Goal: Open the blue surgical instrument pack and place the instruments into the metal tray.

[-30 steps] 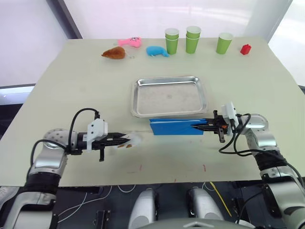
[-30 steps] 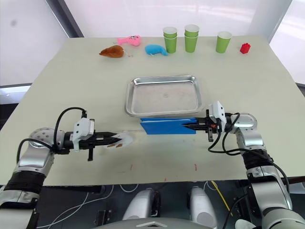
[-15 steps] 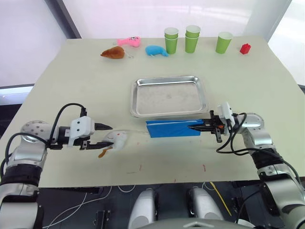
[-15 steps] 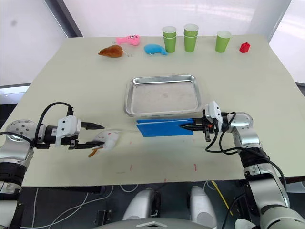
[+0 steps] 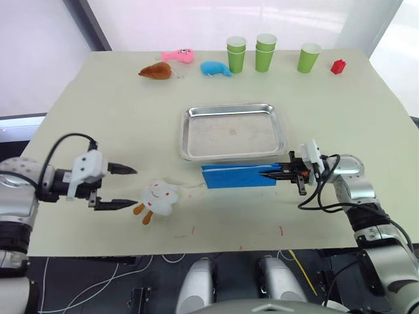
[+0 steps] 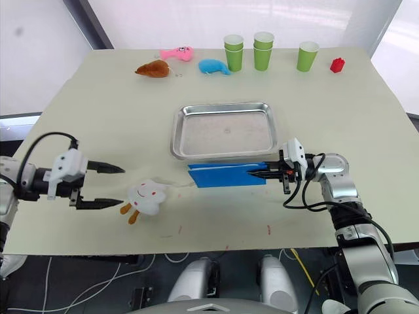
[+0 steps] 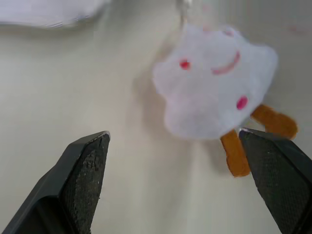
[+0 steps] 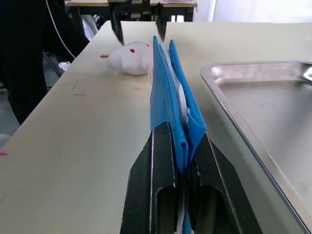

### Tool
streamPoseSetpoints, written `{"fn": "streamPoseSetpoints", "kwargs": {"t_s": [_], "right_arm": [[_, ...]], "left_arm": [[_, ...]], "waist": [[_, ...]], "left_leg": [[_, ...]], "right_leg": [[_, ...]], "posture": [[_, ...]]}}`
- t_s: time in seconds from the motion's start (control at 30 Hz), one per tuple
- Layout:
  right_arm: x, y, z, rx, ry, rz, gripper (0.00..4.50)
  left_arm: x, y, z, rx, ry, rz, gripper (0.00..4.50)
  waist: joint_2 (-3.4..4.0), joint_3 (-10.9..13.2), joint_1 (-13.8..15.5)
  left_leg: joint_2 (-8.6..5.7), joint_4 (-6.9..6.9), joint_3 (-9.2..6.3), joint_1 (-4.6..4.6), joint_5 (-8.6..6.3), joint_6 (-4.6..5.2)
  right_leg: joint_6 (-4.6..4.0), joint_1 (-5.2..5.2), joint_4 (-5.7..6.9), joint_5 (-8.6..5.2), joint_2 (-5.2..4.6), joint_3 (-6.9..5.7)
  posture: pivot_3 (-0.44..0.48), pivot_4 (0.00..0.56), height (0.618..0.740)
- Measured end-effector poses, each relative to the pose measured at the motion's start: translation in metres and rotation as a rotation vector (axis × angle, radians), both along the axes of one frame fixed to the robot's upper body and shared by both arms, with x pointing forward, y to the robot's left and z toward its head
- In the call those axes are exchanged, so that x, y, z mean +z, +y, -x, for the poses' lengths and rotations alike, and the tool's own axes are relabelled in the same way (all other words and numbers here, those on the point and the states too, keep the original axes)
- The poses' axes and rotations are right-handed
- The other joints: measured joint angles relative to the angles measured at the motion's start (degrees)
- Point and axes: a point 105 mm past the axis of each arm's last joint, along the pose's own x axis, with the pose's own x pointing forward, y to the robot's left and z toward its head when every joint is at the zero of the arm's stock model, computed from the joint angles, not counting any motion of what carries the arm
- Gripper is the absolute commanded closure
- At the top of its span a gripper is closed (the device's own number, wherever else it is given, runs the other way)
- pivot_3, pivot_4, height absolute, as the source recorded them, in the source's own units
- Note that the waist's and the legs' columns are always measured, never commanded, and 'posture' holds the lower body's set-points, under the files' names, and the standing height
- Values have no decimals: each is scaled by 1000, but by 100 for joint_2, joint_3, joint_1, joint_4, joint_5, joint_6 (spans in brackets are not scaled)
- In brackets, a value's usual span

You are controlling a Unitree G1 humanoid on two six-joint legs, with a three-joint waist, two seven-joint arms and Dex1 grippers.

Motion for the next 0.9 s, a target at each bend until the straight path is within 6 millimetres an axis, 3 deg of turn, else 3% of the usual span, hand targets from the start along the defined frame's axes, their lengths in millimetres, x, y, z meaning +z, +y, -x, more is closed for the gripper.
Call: {"fn": "streamPoseSetpoints", "kwargs": {"t_s": [0.1,0.23,0.6,0.83,0.9], "right_arm": [[0,0,0,2,2,0,4500],[0,0,0,3,2,-1,4500],[-1,0,1,3,5,-1,4500],[-1,0,1,3,5,-1,4500],[0,0,1,3,5,-1,4500]], "left_arm": [[23,-7,-8,10,-39,79,43],[36,-24,-20,-4,-84,195,43],[3,-104,-50,-125,-112,341,43],[-6,-124,-54,-175,-95,331,43],[-5,-126,-55,-182,-96,336,551]], "waist": [[-2,2,1],[-2,2,4],[-4,1,9],[-4,1,7],[-4,1,7]], "left_leg": [[-3,1,0,0,0,0],[-4,1,-1,0,0,-1],[-8,6,0,-3,1,-2],[-8,7,0,-3,1,-2],[-8,8,0,-3,1,-2]], "right_leg": [[1,0,1,0,1,-1],[0,0,1,0,2,-1],[1,0,2,1,2,2],[1,0,4,1,3,3],[1,0,4,2,3,3]], "posture": [[0,150,740],[0,150,740],[0,150,740],[0,150,740],[0,150,740]]}}
